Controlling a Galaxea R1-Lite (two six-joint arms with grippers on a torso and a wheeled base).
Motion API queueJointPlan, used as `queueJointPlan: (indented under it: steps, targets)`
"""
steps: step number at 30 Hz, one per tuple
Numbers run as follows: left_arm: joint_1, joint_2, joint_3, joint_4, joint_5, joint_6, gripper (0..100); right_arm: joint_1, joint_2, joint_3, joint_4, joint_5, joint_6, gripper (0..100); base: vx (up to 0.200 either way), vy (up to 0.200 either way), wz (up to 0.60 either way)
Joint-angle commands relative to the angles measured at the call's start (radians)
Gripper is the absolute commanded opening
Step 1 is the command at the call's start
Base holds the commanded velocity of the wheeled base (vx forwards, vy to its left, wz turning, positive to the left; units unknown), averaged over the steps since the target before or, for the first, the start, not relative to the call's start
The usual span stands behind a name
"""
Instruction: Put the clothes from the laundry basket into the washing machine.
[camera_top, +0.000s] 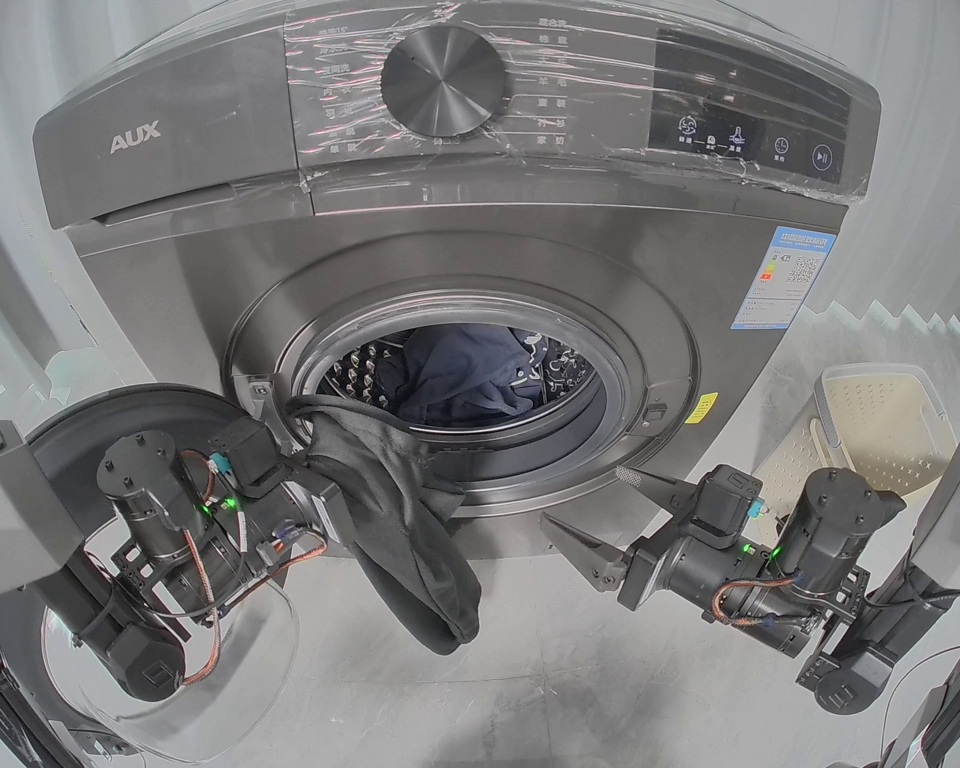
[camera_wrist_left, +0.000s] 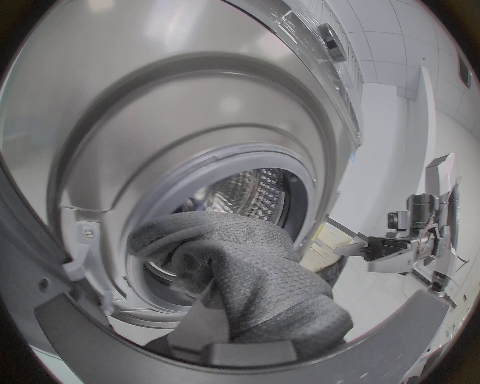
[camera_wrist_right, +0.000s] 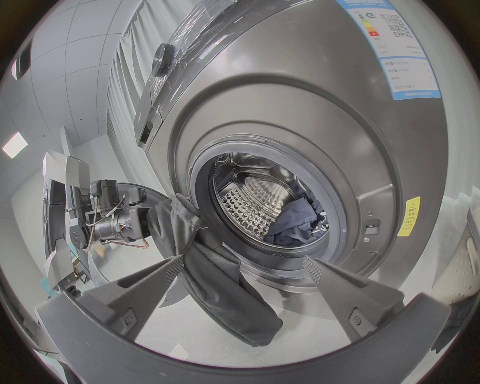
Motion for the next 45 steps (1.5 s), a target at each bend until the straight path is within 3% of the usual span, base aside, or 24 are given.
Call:
queueJointPlan:
  steps: [1,9,15,27,36,41,45]
  targets:
    - [-0.030,-0.007,0.012,-0.001,0.001,-0.006,0,0.005,0.000,0.001,-0.001,0.000,0.000,100,0.000,0.000,0.00]
    - [-0.036,-0.003,0.020,-0.001,0.001,-0.003,0,0.005,0.001,0.001,-0.001,0.000,0.000,100,0.000,0.000,0.00]
    - [-0.033,-0.001,0.012,-0.001,0.002,-0.003,0,0.005,0.001,0.001,-0.001,0.000,0.000,100,0.000,-0.200,0.00]
    - [-0.028,0.008,0.010,-0.001,0.002,0.002,0,0.007,0.001,0.001,-0.001,0.000,0.002,100,0.000,0.000,0.00]
    - [-0.045,0.108,-0.060,0.001,0.001,0.013,0,0.048,-0.008,-0.006,-0.001,-0.006,0.003,100,0.000,0.000,0.00]
    - [-0.097,0.228,-0.135,-0.001,0.001,-0.010,0,0.048,-0.009,-0.006,-0.001,-0.003,0.003,100,0.000,0.000,0.00]
    - [-0.099,0.304,-0.253,-0.001,0.001,-0.033,0,0.048,-0.009,-0.005,-0.001,-0.003,0.003,100,0.000,0.000,0.00]
